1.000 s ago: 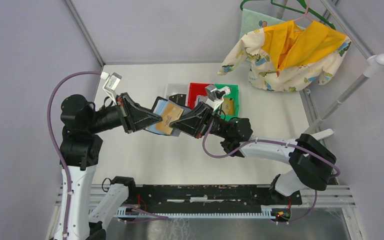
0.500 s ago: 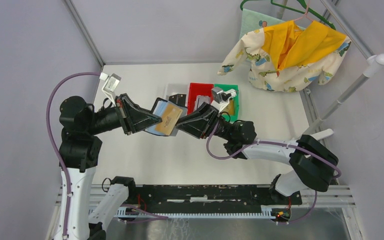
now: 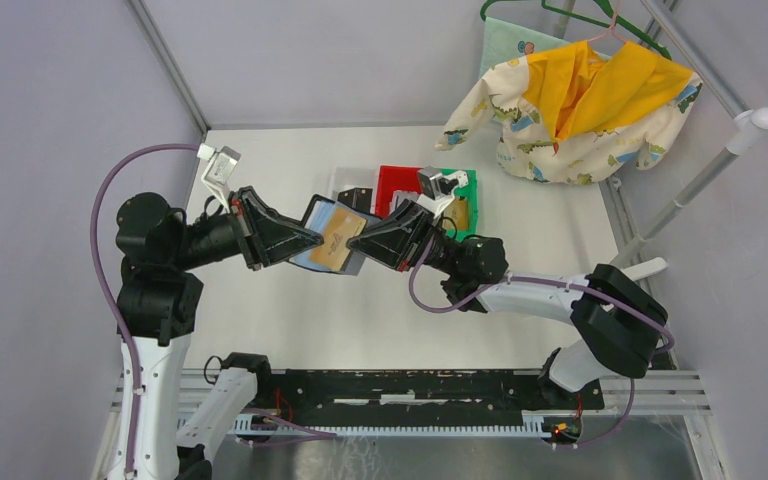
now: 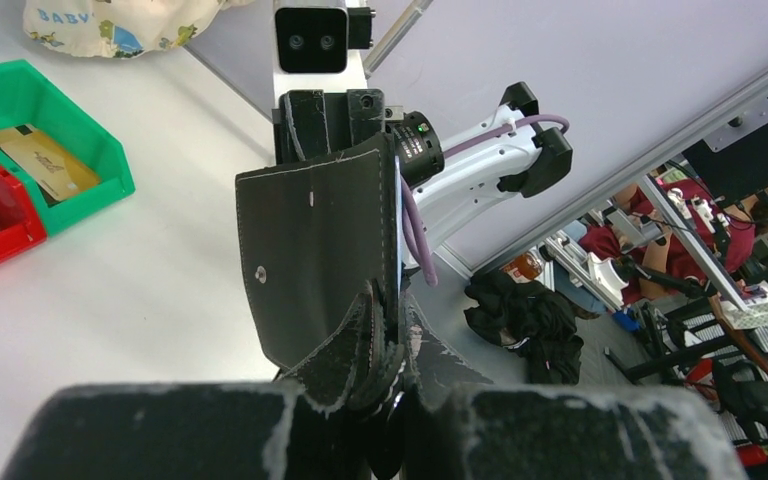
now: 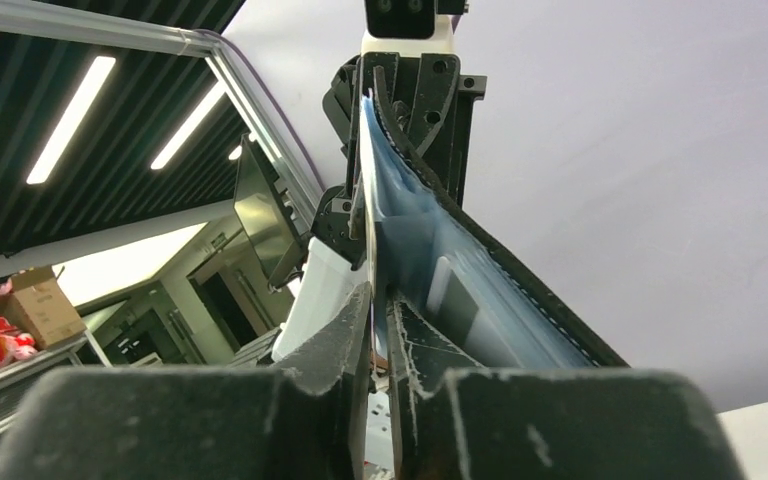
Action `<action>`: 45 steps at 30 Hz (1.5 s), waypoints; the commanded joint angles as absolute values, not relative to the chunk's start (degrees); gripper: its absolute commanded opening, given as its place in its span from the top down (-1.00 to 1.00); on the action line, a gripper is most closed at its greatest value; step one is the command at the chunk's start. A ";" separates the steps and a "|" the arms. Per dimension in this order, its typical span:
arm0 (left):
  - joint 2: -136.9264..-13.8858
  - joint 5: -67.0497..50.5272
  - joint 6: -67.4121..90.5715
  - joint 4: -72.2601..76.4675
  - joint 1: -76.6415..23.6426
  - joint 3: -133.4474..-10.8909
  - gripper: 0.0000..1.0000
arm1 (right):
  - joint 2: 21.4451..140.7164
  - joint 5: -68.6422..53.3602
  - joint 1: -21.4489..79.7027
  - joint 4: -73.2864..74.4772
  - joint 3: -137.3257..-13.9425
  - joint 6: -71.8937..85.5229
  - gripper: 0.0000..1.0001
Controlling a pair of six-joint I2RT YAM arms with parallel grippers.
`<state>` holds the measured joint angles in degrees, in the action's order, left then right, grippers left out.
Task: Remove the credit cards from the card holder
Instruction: Remove the credit card from the card holder.
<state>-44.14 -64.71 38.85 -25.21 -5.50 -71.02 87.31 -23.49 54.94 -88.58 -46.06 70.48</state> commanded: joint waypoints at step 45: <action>-43.95 -63.09 27.25 -30.99 -5.47 -77.87 0.96 | 72.78 -17.13 23.76 6.36 -56.54 18.34 1.00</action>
